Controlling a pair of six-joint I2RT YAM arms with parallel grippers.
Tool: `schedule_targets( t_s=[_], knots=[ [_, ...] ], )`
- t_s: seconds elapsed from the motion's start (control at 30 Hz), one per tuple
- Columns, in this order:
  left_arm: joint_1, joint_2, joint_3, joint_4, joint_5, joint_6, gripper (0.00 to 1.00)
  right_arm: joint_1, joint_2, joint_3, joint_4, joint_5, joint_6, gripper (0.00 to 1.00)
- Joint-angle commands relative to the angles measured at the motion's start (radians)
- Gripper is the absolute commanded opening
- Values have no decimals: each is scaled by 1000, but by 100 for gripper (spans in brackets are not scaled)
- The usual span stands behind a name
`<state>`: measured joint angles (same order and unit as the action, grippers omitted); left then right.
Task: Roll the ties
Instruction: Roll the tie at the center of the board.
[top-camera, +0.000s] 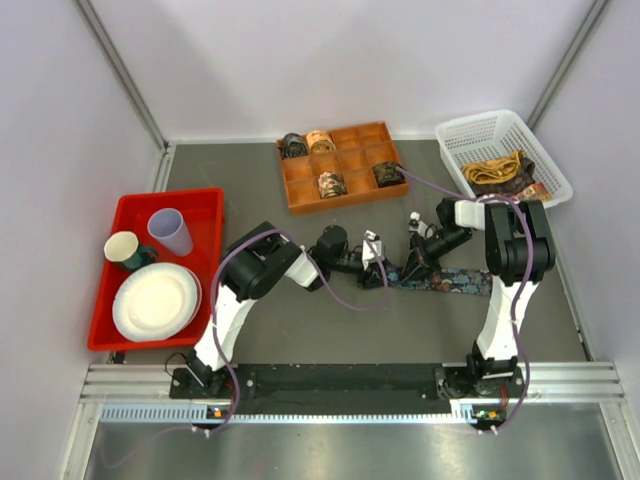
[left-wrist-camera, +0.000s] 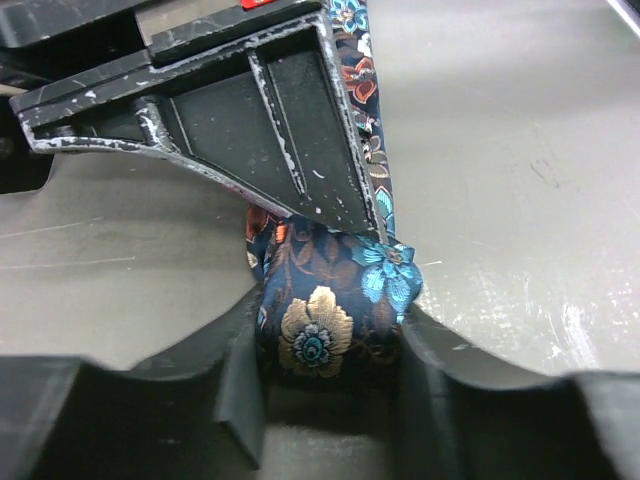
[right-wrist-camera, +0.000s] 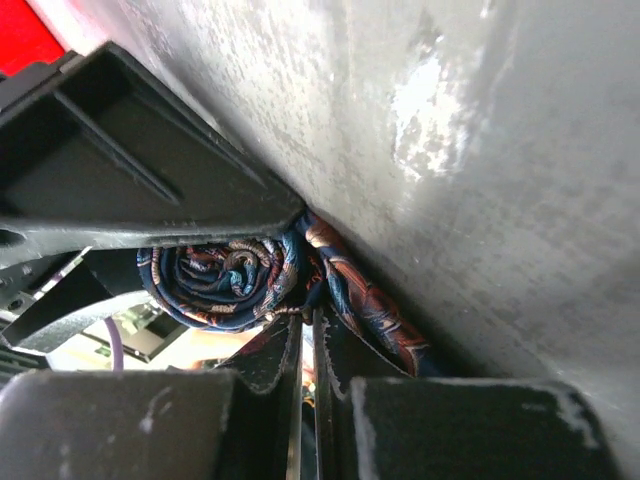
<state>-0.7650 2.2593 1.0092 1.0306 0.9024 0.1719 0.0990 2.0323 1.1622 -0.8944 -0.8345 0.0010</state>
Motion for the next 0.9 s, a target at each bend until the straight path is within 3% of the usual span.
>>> schedule_targets(
  t_s=[0.0, 0.1, 0.13, 0.33, 0.4, 0.43, 0.63, 0.8, 0.87],
  knots=[
    [-7, -9, 5, -325, -71, 98, 37, 2, 40, 30, 101, 98, -25, 0],
    [-7, -41, -10, -444, -101, 152, 27, -8, 34, 51, 62, 29, -56, 0],
    [-7, -50, -18, -467, -112, 158, 24, -16, 26, 54, 45, 2, -73, 9],
    [-19, -101, -47, -641, -252, 150, 13, -85, -81, 33, 8, -106, -122, 40],
    [-36, -112, -40, -700, -286, 155, 13, -88, -113, 7, 11, -129, -124, 42],
    [-40, -115, -40, -711, -305, 156, 12, -90, -119, -2, 20, -170, -116, 48],
    [-69, -121, -9, -822, -355, 173, 11, -59, -116, -12, 57, -212, -91, 50],
    [-83, -112, 48, -899, -402, 169, 13, -9, -89, -15, 87, -123, -85, 47],
    [-88, -99, 75, -941, -411, 169, 13, 11, -69, -12, 95, -92, -81, 42]
  ],
)
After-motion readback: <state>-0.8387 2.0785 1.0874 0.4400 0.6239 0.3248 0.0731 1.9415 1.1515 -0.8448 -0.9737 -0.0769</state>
